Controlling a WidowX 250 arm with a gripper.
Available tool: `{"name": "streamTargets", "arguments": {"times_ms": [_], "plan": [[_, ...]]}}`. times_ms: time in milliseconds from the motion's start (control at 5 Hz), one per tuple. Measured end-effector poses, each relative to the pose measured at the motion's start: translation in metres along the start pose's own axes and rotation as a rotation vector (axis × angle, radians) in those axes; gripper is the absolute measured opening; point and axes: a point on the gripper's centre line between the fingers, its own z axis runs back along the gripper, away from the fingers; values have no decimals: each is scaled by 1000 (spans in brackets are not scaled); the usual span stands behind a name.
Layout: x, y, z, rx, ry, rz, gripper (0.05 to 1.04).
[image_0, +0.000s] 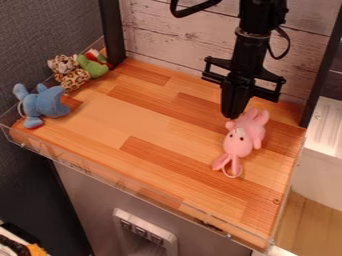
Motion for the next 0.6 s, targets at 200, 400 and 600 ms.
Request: {"name": "streamTargets", "arguments": {"times_ms": [200,400,600], "plan": [[5,19,1,-17,-10,99,243],[10,58,4,-45,-18,290,510],[8,101,3,-76,-17,498,818]]}}
